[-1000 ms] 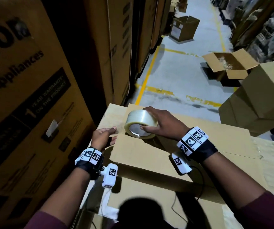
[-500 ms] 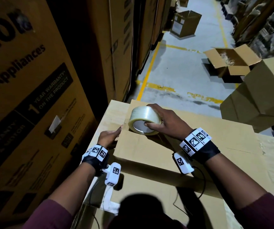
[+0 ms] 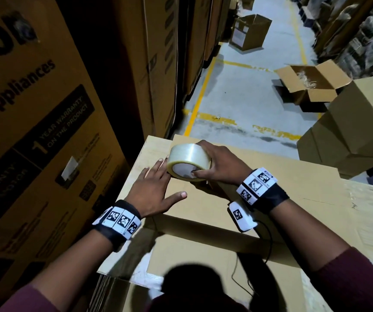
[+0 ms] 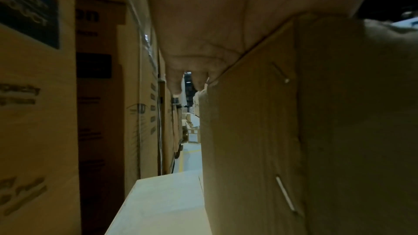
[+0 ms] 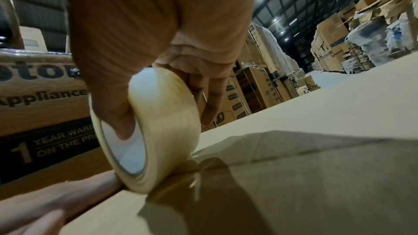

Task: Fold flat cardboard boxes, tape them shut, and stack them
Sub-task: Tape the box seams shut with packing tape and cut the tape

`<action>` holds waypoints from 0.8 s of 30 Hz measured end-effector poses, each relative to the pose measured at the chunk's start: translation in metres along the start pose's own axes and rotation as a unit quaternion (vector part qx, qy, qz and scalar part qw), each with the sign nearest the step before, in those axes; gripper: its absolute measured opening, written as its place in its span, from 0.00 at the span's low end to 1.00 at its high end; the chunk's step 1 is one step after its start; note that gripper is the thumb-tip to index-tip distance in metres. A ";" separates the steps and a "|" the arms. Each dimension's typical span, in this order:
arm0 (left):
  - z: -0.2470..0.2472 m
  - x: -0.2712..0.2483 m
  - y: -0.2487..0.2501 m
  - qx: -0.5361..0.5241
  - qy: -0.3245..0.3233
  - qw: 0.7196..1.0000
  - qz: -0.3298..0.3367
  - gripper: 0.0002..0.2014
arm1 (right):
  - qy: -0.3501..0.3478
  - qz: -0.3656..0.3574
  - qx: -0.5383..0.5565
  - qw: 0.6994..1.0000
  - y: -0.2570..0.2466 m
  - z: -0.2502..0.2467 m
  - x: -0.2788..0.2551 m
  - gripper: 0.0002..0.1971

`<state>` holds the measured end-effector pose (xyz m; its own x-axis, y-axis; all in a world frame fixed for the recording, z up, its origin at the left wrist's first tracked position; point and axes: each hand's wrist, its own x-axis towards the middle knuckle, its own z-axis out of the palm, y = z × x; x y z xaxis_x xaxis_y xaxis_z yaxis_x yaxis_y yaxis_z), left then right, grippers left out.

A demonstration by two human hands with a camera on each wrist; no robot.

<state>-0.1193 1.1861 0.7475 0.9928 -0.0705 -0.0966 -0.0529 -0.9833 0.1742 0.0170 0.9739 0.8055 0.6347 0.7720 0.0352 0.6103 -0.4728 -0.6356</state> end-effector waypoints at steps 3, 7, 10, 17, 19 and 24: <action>-0.005 -0.002 0.007 0.059 -0.029 0.997 -0.034 0.54 | -0.028 0.013 -0.010 0.999 0.005 -0.015 -0.003 0.28; -0.007 0.000 0.010 0.069 -0.035 0.996 -0.050 0.56 | -0.038 0.052 -0.047 0.997 0.025 -0.062 -0.038 0.27; -0.010 0.001 0.014 0.090 -0.044 0.994 -0.052 0.56 | -0.061 0.094 -0.022 0.993 0.034 -0.087 -0.067 0.24; -0.003 0.035 0.039 0.079 -0.046 0.995 -0.035 0.61 | -0.051 0.117 0.129 0.983 0.045 -0.076 -0.079 0.25; -0.001 0.043 0.039 0.073 -0.043 0.996 -0.011 0.61 | -0.060 0.125 0.148 0.979 0.045 -0.074 -0.081 0.25; 0.001 0.042 0.035 0.089 -0.038 0.995 -0.006 0.63 | -0.061 0.150 0.142 0.977 0.054 -0.094 -0.103 0.25</action>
<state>-0.0791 1.1491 0.7488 0.9830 -0.0638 -0.1720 -0.0652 -0.9979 -0.0023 0.0285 0.8288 0.8397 0.6928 0.6698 -0.2671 0.2387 -0.5626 -0.7916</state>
